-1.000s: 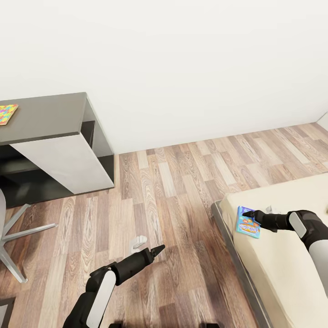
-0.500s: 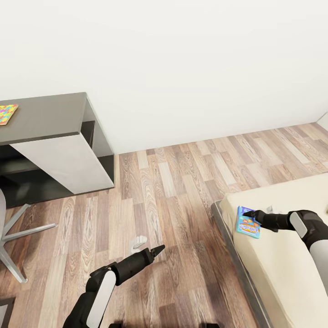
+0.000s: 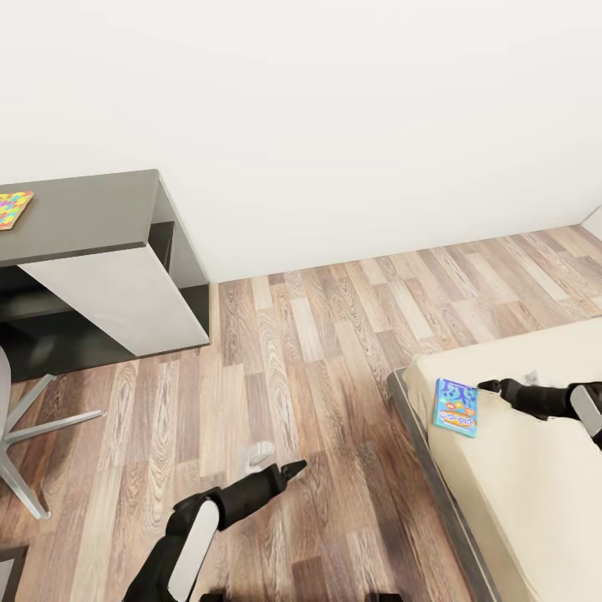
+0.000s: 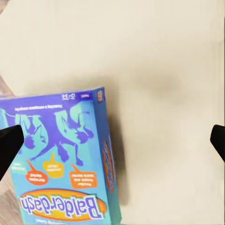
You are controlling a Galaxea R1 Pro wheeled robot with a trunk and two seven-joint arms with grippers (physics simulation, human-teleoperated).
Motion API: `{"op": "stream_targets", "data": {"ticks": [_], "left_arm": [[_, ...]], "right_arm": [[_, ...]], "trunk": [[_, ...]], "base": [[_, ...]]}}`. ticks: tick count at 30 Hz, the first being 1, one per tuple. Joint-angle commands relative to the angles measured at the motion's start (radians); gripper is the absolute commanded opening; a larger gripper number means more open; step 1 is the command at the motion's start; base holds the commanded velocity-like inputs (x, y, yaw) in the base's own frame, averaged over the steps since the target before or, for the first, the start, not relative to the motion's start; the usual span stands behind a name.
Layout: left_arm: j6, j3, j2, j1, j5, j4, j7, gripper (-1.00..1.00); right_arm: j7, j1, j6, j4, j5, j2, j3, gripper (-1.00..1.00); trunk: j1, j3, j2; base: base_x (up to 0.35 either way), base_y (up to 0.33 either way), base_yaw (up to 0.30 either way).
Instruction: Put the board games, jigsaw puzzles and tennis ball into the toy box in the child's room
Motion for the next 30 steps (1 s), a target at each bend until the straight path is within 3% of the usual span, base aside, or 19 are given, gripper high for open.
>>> {"op": "stream_targets", "data": {"ticks": [1, 5, 11, 16, 22, 25, 30], "left_arm": [[0.001, 0.001, -0.001, -0.011, 0.005, 0.023, -0.005, 1.00], [-0.023, 0.000, -0.001, -0.044, 0.004, 0.097, -0.024, 1.00], [-0.049, 0.000, -0.001, -0.074, 0.002, 0.169, -0.047, 1.00], [-0.092, 0.000, -0.001, -0.112, -0.001, 0.262, -0.065, 1.00], [-0.126, 0.000, -0.001, -0.138, -0.001, 0.327, -0.069, 1.00], [-0.159, 0.003, -0.001, -0.163, 0.001, 0.397, -0.071, 1.00], [-0.185, 0.007, -0.001, -0.202, 0.004, 0.474, -0.092, 1.00]], "right_arm": [[0.004, 0.003, 0.005, -0.017, 0.002, -0.010, -0.013, 1.00], [0.004, 0.026, 0.004, -0.067, 0.003, -0.036, -0.041, 1.00], [0.003, 0.055, 0.005, -0.127, 0.003, -0.053, -0.079, 1.00], [0.003, 0.104, 0.011, -0.233, 0.003, -0.064, -0.150, 1.00], [0.004, 0.158, 0.014, -0.334, 0.003, -0.063, -0.206, 1.00], [0.005, 0.227, 0.016, -0.460, 0.002, -0.057, -0.249, 1.00], [0.006, 0.309, 0.018, -0.604, 0.002, -0.045, -0.273, 1.00]], "trunk": [[0.000, -0.001, 0.000], [0.000, -0.001, 0.000], [0.000, -0.001, 0.000], [0.000, -0.001, 0.000], [0.000, -0.001, 0.000], [0.000, -0.001, 0.000], [0.000, -0.001, 0.000]], "base": [[0.000, 0.000, 0.000], [0.000, 0.000, 0.000], [0.000, 0.000, 0.000], [0.000, 0.000, 0.000], [0.000, 0.000, 0.000], [0.000, 0.000, 0.000], [0.000, 0.000, 0.000]]}}
